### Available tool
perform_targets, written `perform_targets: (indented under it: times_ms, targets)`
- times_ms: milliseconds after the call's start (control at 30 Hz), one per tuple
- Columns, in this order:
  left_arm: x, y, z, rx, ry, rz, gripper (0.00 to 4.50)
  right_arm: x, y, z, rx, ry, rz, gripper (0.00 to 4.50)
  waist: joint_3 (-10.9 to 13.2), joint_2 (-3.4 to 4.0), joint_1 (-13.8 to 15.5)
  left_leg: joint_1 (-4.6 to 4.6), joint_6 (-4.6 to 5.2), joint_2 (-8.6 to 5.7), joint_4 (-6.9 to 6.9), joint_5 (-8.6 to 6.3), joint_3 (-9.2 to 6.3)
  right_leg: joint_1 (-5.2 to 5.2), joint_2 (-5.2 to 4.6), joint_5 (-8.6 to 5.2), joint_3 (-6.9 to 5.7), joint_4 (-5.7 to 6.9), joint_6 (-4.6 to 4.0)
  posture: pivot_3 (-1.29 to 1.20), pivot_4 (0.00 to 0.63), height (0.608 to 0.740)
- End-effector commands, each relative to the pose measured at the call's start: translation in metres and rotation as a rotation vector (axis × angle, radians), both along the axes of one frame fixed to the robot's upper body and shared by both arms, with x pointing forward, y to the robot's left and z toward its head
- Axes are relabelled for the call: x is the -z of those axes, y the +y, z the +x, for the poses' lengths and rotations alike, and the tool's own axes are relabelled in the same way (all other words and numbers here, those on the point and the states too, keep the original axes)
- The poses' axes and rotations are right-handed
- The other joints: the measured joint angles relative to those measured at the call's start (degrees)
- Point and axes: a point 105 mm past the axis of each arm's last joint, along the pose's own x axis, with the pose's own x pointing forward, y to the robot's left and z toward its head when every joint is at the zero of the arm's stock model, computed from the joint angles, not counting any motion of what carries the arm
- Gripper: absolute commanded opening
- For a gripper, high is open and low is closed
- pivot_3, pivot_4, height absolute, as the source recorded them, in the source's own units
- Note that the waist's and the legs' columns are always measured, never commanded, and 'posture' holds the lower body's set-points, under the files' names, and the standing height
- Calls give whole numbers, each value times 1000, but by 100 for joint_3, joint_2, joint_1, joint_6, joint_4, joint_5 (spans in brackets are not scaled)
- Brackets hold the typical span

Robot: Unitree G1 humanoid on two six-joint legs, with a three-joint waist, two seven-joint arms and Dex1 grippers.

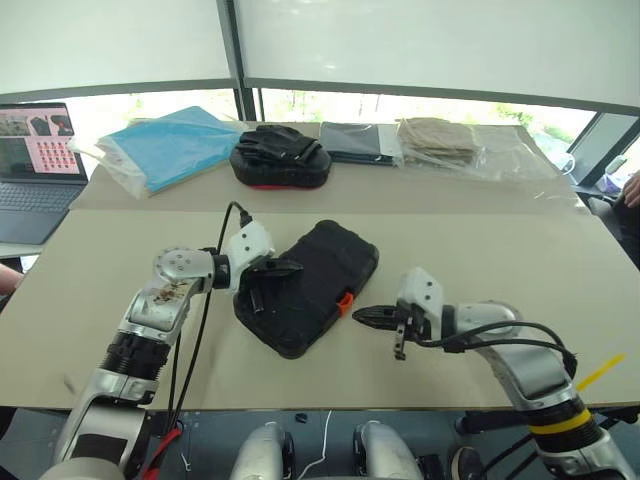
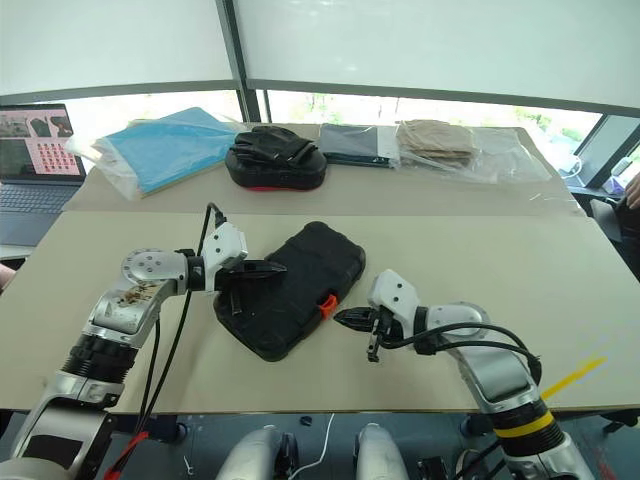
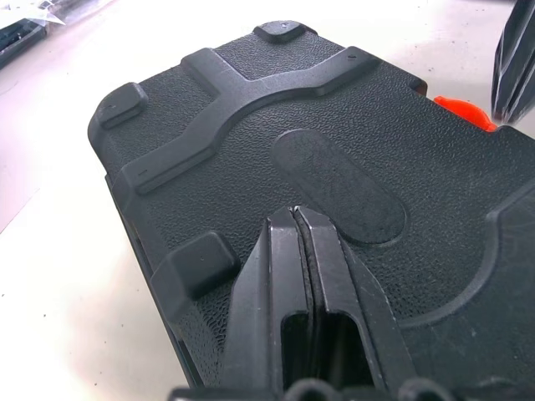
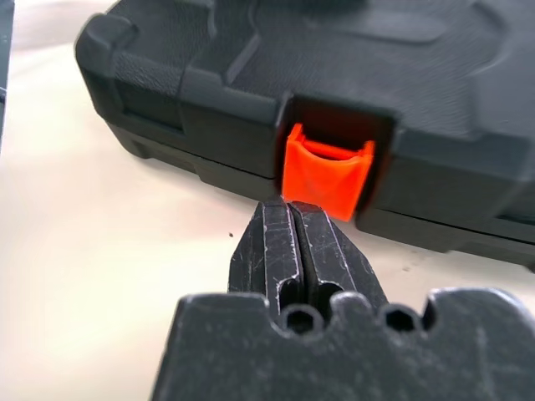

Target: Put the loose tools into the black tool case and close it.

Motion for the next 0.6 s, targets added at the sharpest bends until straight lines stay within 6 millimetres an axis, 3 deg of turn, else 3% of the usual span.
perform_targets:
  times_ms: [33,333,600]
  targets:
    - [36,2,-9,0,128,81,53,-8,8,7,-8,-57,17,0,0,0,-1,0,0,0,0,0,0,1,0,0,0,0,1,0,150,740]
    - [38,2,-11,0,148,89,53,-15,19,21,-9,-93,70,0,0,0,-72,5,-1,9,0,1,0,-1,10,2,1,7,1,0,150,740]
    - [56,10,-18,-6,195,135,53,-24,26,32,-1,-142,109,0,0,0,-92,10,-3,34,-1,2,7,-5,27,12,-1,10,1,0,150,740]
